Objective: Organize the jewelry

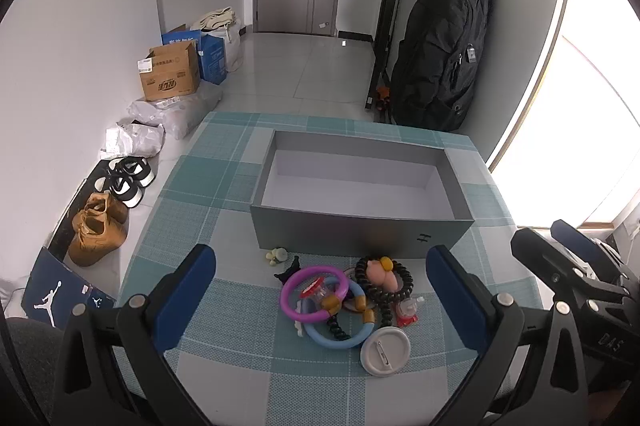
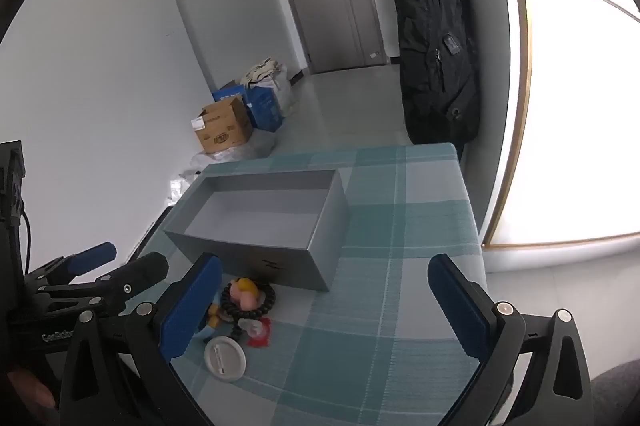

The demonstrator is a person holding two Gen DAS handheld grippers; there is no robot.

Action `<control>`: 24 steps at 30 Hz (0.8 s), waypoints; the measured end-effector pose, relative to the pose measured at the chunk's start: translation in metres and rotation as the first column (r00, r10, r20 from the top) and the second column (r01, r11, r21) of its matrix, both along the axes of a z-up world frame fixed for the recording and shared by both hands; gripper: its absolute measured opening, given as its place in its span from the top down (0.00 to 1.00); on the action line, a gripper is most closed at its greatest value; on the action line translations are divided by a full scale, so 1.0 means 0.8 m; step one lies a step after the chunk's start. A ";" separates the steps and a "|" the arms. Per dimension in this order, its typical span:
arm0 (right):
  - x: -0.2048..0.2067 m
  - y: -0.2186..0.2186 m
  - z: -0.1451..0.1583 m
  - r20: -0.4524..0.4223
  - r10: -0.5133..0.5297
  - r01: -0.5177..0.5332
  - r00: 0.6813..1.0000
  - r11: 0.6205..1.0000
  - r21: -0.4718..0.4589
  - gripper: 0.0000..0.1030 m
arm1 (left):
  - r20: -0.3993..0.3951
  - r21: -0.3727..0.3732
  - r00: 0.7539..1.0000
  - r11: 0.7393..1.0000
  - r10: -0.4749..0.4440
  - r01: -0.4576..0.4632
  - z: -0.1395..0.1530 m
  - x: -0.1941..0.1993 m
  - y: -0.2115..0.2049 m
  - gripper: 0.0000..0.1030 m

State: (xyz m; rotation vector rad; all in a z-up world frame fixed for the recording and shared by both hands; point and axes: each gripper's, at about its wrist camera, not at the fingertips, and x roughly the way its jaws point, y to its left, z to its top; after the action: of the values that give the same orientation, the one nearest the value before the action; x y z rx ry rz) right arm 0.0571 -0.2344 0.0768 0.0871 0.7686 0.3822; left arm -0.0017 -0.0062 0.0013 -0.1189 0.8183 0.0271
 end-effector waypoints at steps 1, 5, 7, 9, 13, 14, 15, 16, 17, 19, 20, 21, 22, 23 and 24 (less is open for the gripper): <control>0.000 0.000 -0.001 -0.001 -0.001 0.001 1.000 1.000 0.000 0.00 | 0.001 0.001 1.000 1.000 -0.001 0.001 0.000 0.000 -0.001 0.01; 0.001 -0.001 -0.001 -0.003 -0.008 0.008 1.000 1.000 -0.002 0.00 | 0.002 0.000 1.000 1.000 -0.004 0.004 -0.001 -0.002 -0.003 0.01; 0.001 -0.001 -0.001 -0.003 -0.012 0.012 1.000 1.000 -0.003 0.00 | 0.003 0.001 1.000 1.000 -0.002 0.002 -0.001 -0.002 -0.003 0.01; 0.001 -0.002 -0.001 -0.004 -0.016 0.016 1.000 1.000 -0.003 0.00 | 0.002 -0.001 1.000 1.000 -0.002 0.002 -0.001 -0.002 -0.004 0.01; 0.000 -0.003 -0.001 -0.003 -0.023 0.023 1.000 1.000 -0.002 0.00 | 0.001 -0.007 1.000 1.000 -0.005 0.005 0.000 -0.002 -0.002 0.01; 0.000 -0.003 0.000 -0.003 -0.024 0.024 1.000 1.000 -0.002 0.00 | 0.000 -0.008 1.000 1.000 -0.005 0.005 0.000 -0.001 -0.003 0.01; 0.000 -0.004 -0.001 -0.004 -0.025 0.025 1.000 1.000 -0.001 0.00 | 0.000 -0.007 1.000 1.000 -0.005 0.005 -0.001 -0.001 -0.004 0.01; 0.000 -0.004 -0.001 -0.005 -0.026 0.026 1.000 1.000 -0.002 0.00 | -0.001 -0.008 1.000 1.000 -0.005 0.005 -0.001 -0.001 -0.004 0.01; 0.000 -0.004 -0.001 -0.004 -0.027 0.027 1.000 1.000 -0.003 0.00 | 0.001 -0.009 1.000 1.000 -0.005 0.005 -0.001 -0.002 -0.002 0.01; 0.000 -0.004 -0.001 -0.004 -0.028 0.028 1.000 1.000 -0.004 0.00 | 0.001 -0.012 1.000 1.000 -0.005 0.005 -0.001 -0.002 -0.001 0.01; 0.000 -0.004 -0.001 -0.004 -0.028 0.028 1.000 1.000 -0.004 0.00 | 0.001 -0.013 1.000 1.000 -0.005 0.005 -0.001 -0.001 -0.001 0.01; 0.000 -0.005 -0.001 -0.004 -0.028 0.028 1.000 1.000 -0.004 0.00 | 0.001 -0.014 1.000 1.000 -0.005 0.005 0.000 -0.001 -0.002 0.01; 0.000 -0.004 -0.001 -0.005 -0.027 0.027 1.000 1.000 -0.004 0.00 | 0.002 -0.016 1.000 1.000 -0.006 0.006 0.000 -0.001 -0.002 0.01; 0.000 -0.005 -0.001 -0.005 -0.028 0.028 1.000 1.000 -0.004 0.00 | 0.002 -0.017 1.000 1.000 -0.006 0.006 0.000 -0.001 -0.002 0.01; -0.001 -0.005 -0.001 -0.003 -0.028 0.028 1.000 1.000 -0.004 0.00 | 0.001 -0.018 1.000 1.000 -0.007 0.007 0.000 -0.001 -0.003 0.01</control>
State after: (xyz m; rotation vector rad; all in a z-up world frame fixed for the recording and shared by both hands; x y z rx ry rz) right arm 0.0566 -0.2381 0.0761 0.0946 0.7709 0.3535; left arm -0.0022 -0.0085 0.0011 -0.1327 0.8181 0.0131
